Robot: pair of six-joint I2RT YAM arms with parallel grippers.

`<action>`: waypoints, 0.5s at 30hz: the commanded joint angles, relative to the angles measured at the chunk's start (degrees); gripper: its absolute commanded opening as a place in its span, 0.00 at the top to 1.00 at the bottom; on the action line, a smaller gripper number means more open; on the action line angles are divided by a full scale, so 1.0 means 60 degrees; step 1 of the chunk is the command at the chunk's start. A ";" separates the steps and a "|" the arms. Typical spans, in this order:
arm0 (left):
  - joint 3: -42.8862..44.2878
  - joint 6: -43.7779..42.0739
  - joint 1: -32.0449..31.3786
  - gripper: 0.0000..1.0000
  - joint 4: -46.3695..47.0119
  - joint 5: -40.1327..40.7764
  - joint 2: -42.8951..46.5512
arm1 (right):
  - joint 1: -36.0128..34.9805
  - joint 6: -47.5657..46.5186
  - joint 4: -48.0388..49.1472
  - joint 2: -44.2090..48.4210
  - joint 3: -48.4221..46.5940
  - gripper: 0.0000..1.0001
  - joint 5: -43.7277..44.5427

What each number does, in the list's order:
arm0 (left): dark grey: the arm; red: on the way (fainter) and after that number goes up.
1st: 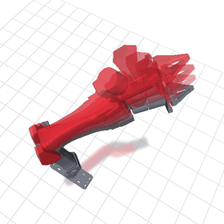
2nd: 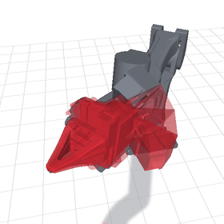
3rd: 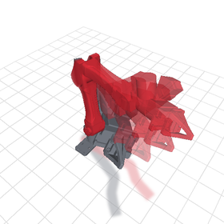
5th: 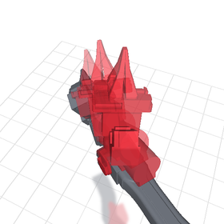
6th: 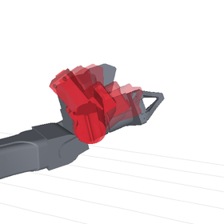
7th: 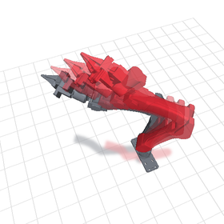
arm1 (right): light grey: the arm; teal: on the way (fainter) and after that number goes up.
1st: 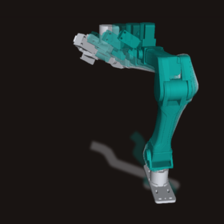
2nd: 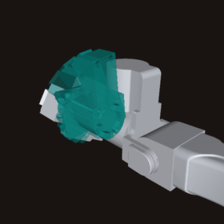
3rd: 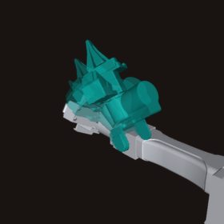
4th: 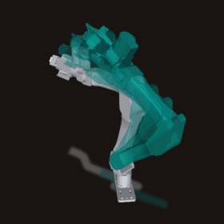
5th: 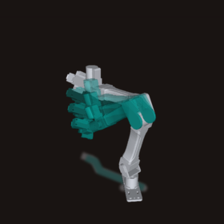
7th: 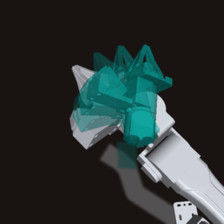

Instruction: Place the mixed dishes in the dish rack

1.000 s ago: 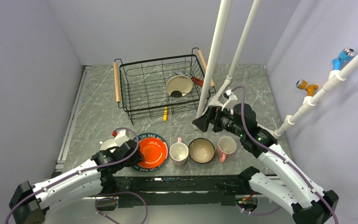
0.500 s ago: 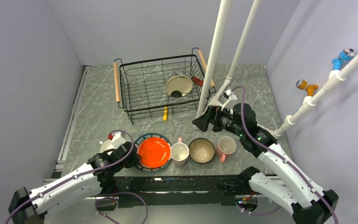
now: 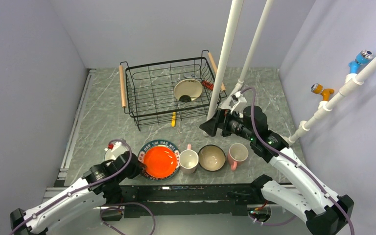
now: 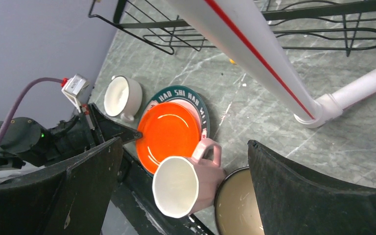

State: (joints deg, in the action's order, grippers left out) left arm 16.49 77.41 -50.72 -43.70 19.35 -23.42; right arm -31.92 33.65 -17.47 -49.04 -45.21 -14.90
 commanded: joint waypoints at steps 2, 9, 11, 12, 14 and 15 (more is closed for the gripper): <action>0.0799 0.0035 -0.0031 1.00 -0.0706 -0.0021 0.0614 | -0.0096 0.0349 0.0822 0.0061 0.0043 0.00 -0.0763; 0.0924 0.0099 -0.0031 1.00 -0.0875 0.0083 0.1004 | -0.0338 0.0421 0.0951 -0.0092 0.0160 0.00 -0.0794; 0.0935 0.0094 -0.0038 1.00 -0.0911 0.0097 0.1013 | -0.0415 0.0382 0.0982 -0.0190 0.0089 0.00 -0.0811; 0.0891 0.0072 -0.0037 1.00 -0.0867 0.0119 0.1004 | -0.0458 0.0332 0.0992 -0.0224 0.0091 0.00 -0.0776; 0.0770 0.0117 -0.0036 1.00 -0.0766 0.0101 0.0993 | -0.0512 0.0352 0.1094 -0.0283 0.0167 0.00 -0.0633; 0.0742 0.0185 -0.0031 1.00 -0.0759 0.0056 0.0998 | -0.0530 0.0403 0.1167 -0.0320 0.0191 0.00 -0.0648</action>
State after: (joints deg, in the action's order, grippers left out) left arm 19.75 77.17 -50.72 -49.08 19.40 -17.87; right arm -34.39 35.38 -14.46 -50.57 -44.03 -18.55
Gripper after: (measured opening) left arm 0.023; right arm 0.994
